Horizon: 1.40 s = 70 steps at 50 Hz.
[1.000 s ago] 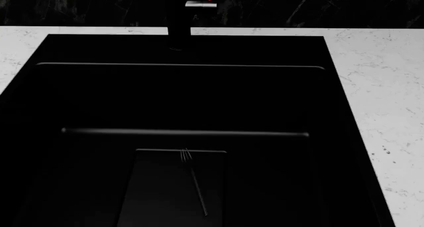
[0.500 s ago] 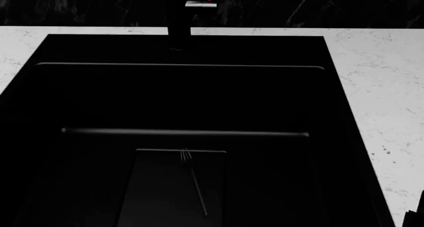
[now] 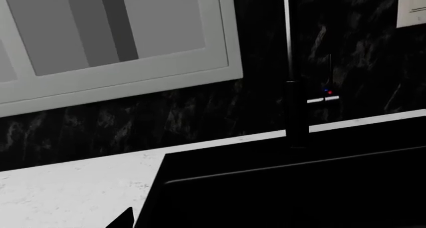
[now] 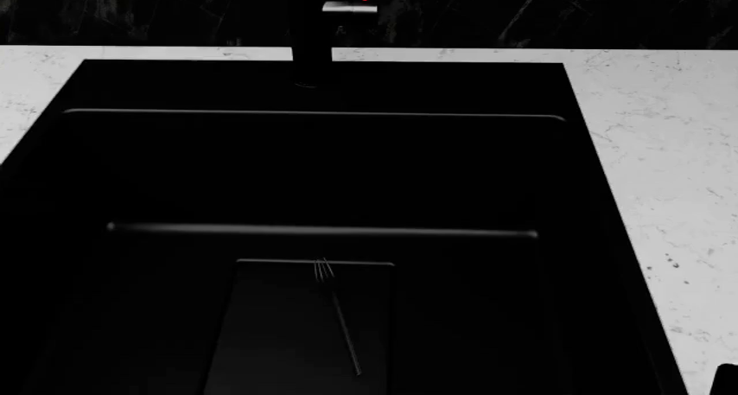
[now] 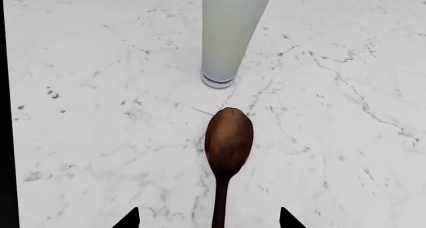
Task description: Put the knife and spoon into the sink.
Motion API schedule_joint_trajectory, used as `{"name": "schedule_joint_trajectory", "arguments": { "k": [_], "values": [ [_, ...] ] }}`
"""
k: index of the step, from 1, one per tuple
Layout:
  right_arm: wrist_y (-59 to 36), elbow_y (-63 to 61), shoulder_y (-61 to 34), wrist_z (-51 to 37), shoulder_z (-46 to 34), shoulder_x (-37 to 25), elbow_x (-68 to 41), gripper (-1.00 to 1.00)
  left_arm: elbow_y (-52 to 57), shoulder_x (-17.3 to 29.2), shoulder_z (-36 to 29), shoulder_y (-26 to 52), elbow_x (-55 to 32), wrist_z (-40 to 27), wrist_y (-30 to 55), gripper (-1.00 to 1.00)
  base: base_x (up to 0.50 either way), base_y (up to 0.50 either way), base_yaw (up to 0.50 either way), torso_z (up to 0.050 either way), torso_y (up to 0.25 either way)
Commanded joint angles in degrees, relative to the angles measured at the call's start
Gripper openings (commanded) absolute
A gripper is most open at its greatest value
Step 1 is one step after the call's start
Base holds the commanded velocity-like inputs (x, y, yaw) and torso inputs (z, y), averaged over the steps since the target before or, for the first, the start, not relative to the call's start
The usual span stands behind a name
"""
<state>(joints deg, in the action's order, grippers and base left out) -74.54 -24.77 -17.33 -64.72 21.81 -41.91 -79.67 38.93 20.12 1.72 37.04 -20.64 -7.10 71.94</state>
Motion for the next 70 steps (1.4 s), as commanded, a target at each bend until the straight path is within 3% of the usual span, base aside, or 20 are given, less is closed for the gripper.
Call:
{"name": "schedule_joint_trajectory", "arguments": {
  "k": [1, 8, 9, 17, 26, 31, 38, 44, 50, 70],
  "values": [
    [4.4, 1.7, 4.3, 5.5, -0.4, 1.3, 5.7, 1.00, -0.1, 0.1, -0.1, -0.3, -0.1, -0.3, 0.0, 1.00, 0.00, 0.00, 0.00, 0.000, 0.000],
    [6.4, 2.9, 5.8, 7.6, 0.0, 2.1, 7.0, 1.00, 0.2, 0.2, 0.0, -0.6, -0.3, -0.5, 0.1, 1.00, 0.00, 0.00, 0.00, 0.000, 0.000],
    [6.5, 2.9, 5.9, 7.8, -0.1, 2.0, 7.1, -1.00, 0.2, 0.2, 0.0, -0.6, -0.3, -0.5, 0.1, 1.00, 0.00, 0.00, 0.00, 0.000, 0.000],
    [6.9, 1.0, 5.5, 9.8, -0.7, 1.5, 6.4, -1.00, 0.4, 0.3, 0.4, -0.9, -0.5, -0.7, 0.1, 1.00, 0.00, 0.00, 0.00, 0.000, 0.000],
    [4.0, -7.1, 1.5, 4.0, -0.4, -0.3, -1.0, -1.00, 0.4, 0.3, 0.3, -0.6, -0.8, -0.9, 0.3, 1.00, 0.00, 0.00, 0.00, 0.000, 0.000],
    [1.2, -11.7, -6.5, -2.5, -4.2, -2.8, -10.6, -1.00, 0.0, 0.4, -0.1, -0.2, -0.8, -0.9, 0.2, 1.00, 0.00, 0.00, 0.00, 0.000, 0.000],
    [-3.0, -11.8, -24.4, -6.6, -18.2, -1.9, -17.1, -1.00, 0.0, 0.5, 0.1, -0.3, -1.0, -0.9, 0.1, 1.00, 0.00, 0.00, 0.00, 0.000, 0.000],
    [-5.1, -8.2, -33.6, 4.4, -27.4, 4.1, -6.3, -1.00, 0.0, 0.6, 0.0, -0.4, -1.1, -1.0, -0.1, 1.00, 0.00, 0.00, 0.00, 0.000, 0.000],
    [-0.4, -2.0, -37.5, 17.5, -36.4, 7.8, 7.7, -1.00, -0.1, 0.7, -0.1, -0.4, -1.2, -1.0, -0.3, 1.00, 0.00, 0.00, 0.00, 0.000, 0.000],
    [5.6, 23.9, -50.2, 36.9, -53.2, 16.0, 22.9, -1.00, -1.4, 0.5, -1.2, -0.3, -1.3, -1.1, -2.0, 1.00, 0.00, 0.00, 0.00, 0.000, 0.000]
  ]
}}
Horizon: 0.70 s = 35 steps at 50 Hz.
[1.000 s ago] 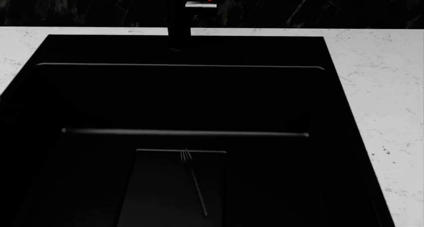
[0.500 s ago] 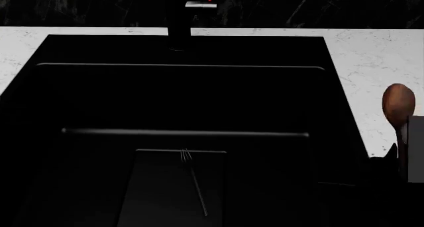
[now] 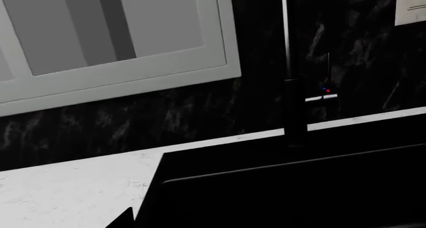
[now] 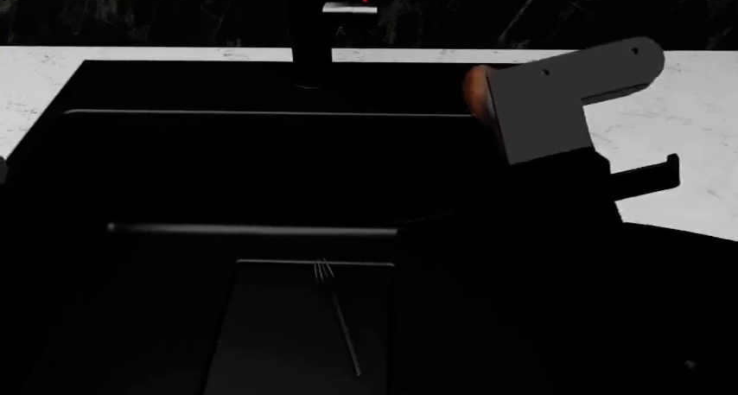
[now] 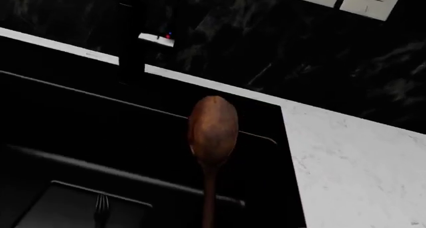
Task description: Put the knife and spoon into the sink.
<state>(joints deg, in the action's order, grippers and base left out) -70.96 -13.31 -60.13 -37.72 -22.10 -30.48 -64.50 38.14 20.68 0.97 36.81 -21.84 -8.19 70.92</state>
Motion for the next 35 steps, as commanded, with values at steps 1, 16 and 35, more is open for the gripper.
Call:
{"name": "schedule_joint_trajectory", "arguments": {
  "k": [1, 16, 35],
  "values": [
    [2.1, 13.5, -8.1, 11.0, -10.8, 5.0, 8.6, -1.00, -0.7, -0.1, -0.5, -0.2, -0.1, 0.0, -1.1, 1.00, 0.00, 0.00, 0.00, 0.000, 0.000],
    [7.8, 31.4, -10.8, 21.7, -23.5, 10.5, 18.0, -1.00, -1.1, 0.1, -0.8, 0.1, -0.3, -0.1, -1.4, 1.00, 0.00, 0.00, 0.00, 0.000, 0.000],
    [10.3, 38.2, -6.2, 28.1, -33.9, 13.5, 22.8, -1.00, -1.6, 0.1, -1.1, -0.3, -0.5, -0.4, -2.2, 1.00, 0.00, 0.00, 0.00, 0.000, 0.000]
  ]
}}
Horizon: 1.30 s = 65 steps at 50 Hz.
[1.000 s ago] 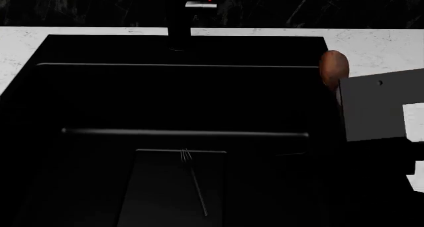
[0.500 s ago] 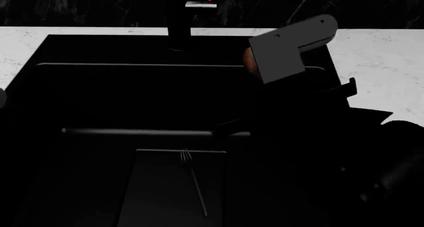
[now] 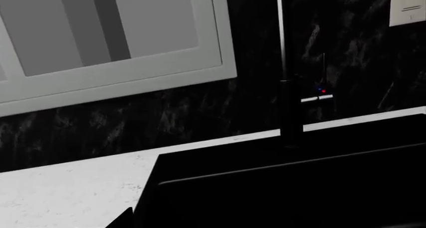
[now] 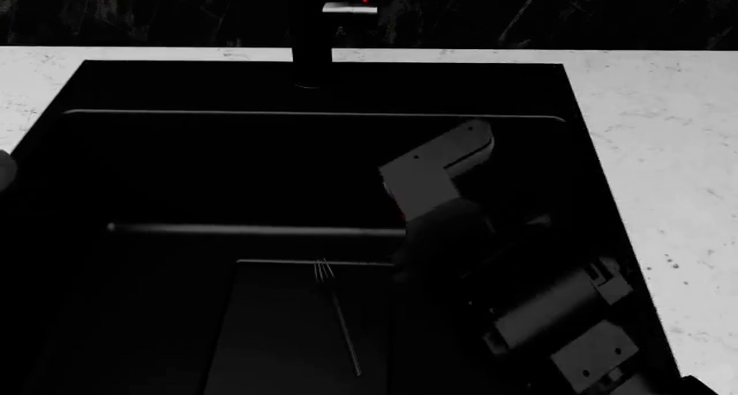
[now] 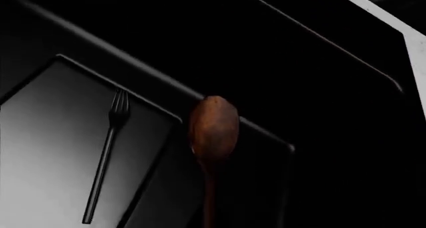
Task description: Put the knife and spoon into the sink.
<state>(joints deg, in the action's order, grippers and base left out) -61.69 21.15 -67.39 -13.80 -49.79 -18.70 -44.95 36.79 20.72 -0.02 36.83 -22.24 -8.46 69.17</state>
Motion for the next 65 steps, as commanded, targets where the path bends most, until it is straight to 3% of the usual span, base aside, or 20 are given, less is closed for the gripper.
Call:
{"name": "schedule_joint_trajectory", "arguments": {
  "k": [1, 25, 26, 40, 50, 60, 62, 65],
  "values": [
    [1.1, 4.0, 1.1, 4.2, -6.2, 1.8, 3.3, -1.00, -0.3, 0.1, -0.2, -0.4, -0.1, -0.1, -0.6, 1.00, 0.00, 0.00, 0.00, 0.000, 0.000],
    [0.6, 4.4, 1.2, 5.5, -7.4, 1.9, 3.0, -1.00, -0.7, 0.2, 0.0, -1.3, -0.5, -0.4, -1.5, 1.00, 0.00, 0.00, 0.00, 0.000, 0.000],
    [0.8, 4.2, 1.0, 5.0, -7.1, 1.8, 3.1, 1.00, -0.7, 0.2, 0.0, -1.3, -0.5, -0.4, -1.5, 1.00, 0.00, 0.00, 0.00, 0.000, 0.000],
    [-4.9, -11.7, 0.0, -4.8, 5.1, -3.6, -5.6, 1.00, -0.5, 0.3, 0.3, -1.7, -0.9, -0.6, -1.7, 1.00, 0.00, 0.00, 0.00, 0.000, 0.000],
    [-8.8, -27.3, 3.2, -15.9, 18.0, -8.8, -15.6, 1.00, -0.5, 0.3, 0.3, -1.8, -1.1, -0.8, -1.6, 1.00, 0.00, 0.00, 0.00, 0.000, 0.000],
    [-6.0, -43.8, 12.1, -27.2, 30.8, -15.8, -23.0, 1.00, -0.2, 0.7, 0.8, -2.0, -1.3, -1.2, -1.1, 1.00, 0.00, 0.00, 0.00, 0.000, 0.000],
    [-1.5, -48.9, 13.9, -25.8, 29.9, -18.4, -17.0, 1.00, 0.2, 1.0, 0.3, -1.8, -1.3, -1.1, -1.0, 1.00, 0.00, 0.00, 0.00, 0.000, 0.000],
    [1.1, -51.6, 17.1, -25.5, 32.4, -19.5, -18.2, 1.00, 0.4, 1.0, 0.5, -1.7, -1.4, -1.2, -0.8, 1.00, 0.00, 0.00, 0.00, 0.000, 0.000]
  ]
}}
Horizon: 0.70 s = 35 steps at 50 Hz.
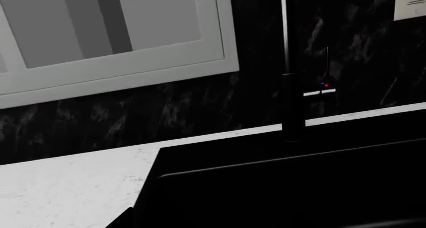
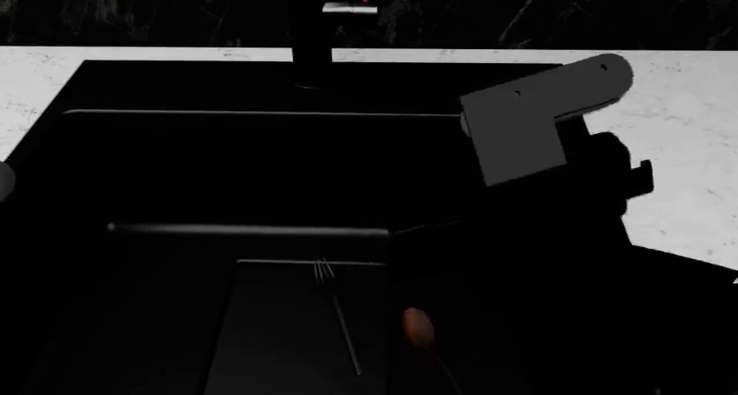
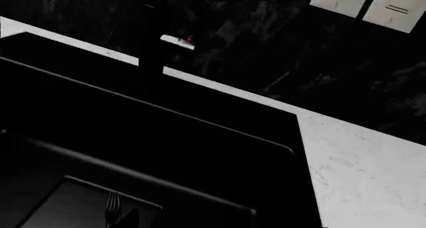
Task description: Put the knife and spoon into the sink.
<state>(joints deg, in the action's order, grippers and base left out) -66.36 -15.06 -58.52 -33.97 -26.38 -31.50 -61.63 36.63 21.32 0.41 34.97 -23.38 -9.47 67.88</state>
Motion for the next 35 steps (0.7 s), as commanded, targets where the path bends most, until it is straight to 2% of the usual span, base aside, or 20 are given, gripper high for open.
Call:
{"name": "schedule_joint_trajectory", "arguments": {
  "k": [1, 9, 17, 35],
  "values": [
    [6.8, -16.9, 9.3, -5.4, 8.6, -7.5, 0.2, 1.00, 0.7, 0.4, 0.2, 0.1, -0.3, -0.3, 0.4, 1.00, 0.00, 0.00, 0.00, 0.000, 0.000],
    [9.5, -20.9, 15.4, -7.7, 11.6, -11.1, 1.5, 1.00, 0.5, 0.6, 0.4, -0.3, -0.3, -0.3, -0.4, 1.00, 0.00, 0.00, 0.00, 0.000, 0.000],
    [19.1, -23.0, 22.6, -3.3, 13.8, -11.7, 6.1, 1.00, 0.7, 0.6, 0.5, -0.7, -0.3, -0.6, -0.7, 1.00, 0.00, 0.00, 0.00, 0.000, 0.000],
    [21.9, -21.3, 23.1, -2.3, 14.9, -11.4, 7.6, 1.00, 5.2, 0.4, 3.4, -1.5, -2.0, -2.1, 3.3, 1.00, 0.00, 0.00, 0.00, 0.000, 0.000]
  ]
}}
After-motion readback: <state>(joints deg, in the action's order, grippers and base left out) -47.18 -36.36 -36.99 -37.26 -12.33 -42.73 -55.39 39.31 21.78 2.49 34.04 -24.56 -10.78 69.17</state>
